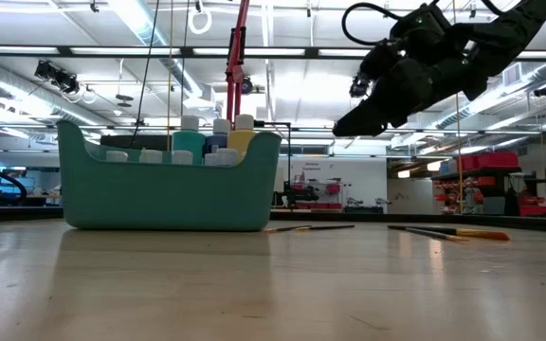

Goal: Pick & Place Paint Supplies
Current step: Put the gold paint brush into the blue cup

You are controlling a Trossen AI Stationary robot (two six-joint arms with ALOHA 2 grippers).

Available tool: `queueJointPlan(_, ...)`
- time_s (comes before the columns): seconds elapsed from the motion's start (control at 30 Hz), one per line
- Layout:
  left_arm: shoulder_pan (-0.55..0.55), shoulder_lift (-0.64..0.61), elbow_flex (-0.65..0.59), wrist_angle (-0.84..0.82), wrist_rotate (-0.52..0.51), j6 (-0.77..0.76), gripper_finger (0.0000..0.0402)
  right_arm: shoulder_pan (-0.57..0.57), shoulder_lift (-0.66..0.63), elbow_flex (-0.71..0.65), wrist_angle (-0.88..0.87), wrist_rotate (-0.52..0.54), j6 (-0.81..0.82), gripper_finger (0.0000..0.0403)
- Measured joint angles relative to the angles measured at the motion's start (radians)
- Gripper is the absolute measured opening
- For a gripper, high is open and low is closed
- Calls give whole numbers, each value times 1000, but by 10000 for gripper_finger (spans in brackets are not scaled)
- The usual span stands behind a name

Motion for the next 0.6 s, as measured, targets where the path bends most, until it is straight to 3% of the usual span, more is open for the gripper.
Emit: queueJointPlan(0.6,0,0,0,0,0,-31,155,3,16,0,78,-33,-61,223)
